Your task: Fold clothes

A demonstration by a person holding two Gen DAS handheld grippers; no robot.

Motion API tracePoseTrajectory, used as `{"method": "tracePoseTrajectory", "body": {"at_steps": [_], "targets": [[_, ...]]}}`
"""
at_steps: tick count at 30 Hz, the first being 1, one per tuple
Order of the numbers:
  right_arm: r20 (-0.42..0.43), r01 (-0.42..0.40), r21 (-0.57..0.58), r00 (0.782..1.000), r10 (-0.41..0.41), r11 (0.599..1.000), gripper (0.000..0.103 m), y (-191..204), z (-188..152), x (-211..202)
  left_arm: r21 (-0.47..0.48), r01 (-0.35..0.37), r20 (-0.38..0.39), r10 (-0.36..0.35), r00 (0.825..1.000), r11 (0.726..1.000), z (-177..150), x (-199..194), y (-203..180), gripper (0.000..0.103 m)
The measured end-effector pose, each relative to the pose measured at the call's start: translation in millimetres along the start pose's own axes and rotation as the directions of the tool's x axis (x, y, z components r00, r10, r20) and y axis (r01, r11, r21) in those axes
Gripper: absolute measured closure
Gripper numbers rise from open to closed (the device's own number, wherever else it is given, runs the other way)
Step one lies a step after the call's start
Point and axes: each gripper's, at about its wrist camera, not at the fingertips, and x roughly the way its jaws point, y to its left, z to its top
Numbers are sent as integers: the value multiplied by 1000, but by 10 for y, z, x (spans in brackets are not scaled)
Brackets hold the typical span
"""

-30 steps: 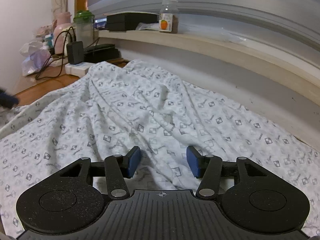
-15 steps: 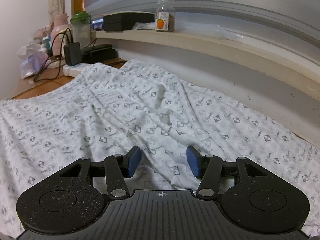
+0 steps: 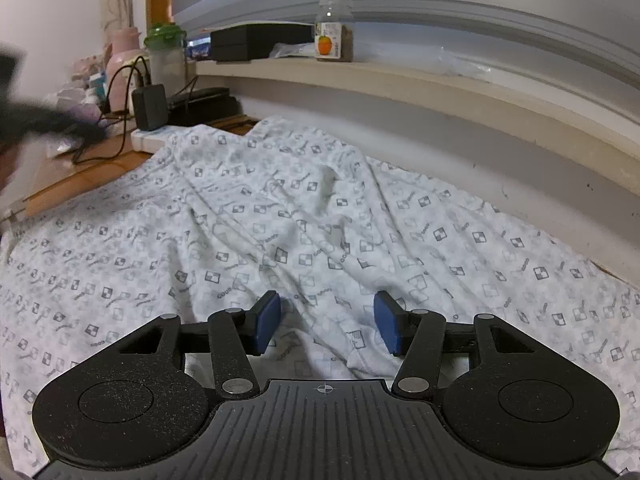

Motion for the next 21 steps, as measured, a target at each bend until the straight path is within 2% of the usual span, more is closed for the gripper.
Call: {"method": "tracePoseTrajectory", "body": {"at_steps": [2,4,10,11,12,13,15,17,18,19,21], "targets": [[1,3,-3,1000,-3,1000,50,6,-1,-5,8,-60,-34,60,998,998,229,430,46,50],[2,7,-8,1000,-7,1000,50,18,-1,-6,24,-85,-72,87,994,996,370,774,78,51],[9,4,-9,1000,-4,1000,50,22,-4,-18,36,-149,-191,153,970,988,460,1396,191,52],[11,2,-7,1000,-2,1000,50,20,-4,-21,39,-149,-197,154,968,988,442,1438,211,57],[12,0,-6,1000,0,1000,50,19,-5,-23,41,-148,-203,154,967,988,424,1477,231,66],[13,-3,-5,1000,3,1000,50,18,-6,-25,35,-135,-195,139,971,990,407,1485,251,97],[19,-7,-5,1000,7,1000,50,17,-8,-36,32,-168,-96,171,981,985,405,1387,264,98],[30,-10,-5,1000,10,1000,50,15,-6,-55,2,-204,15,204,979,979,415,1257,295,98],[36,-10,-4,999,10,1000,50,14,-7,-66,-38,-208,44,209,977,977,416,1206,332,97],[43,-9,-2,999,9,1000,50,12,-8,-77,-39,-210,27,211,977,977,412,1208,334,94],[48,-9,1,999,9,1000,50,2,-7,-85,24,-243,1,243,970,970,372,1215,260,80]]}}
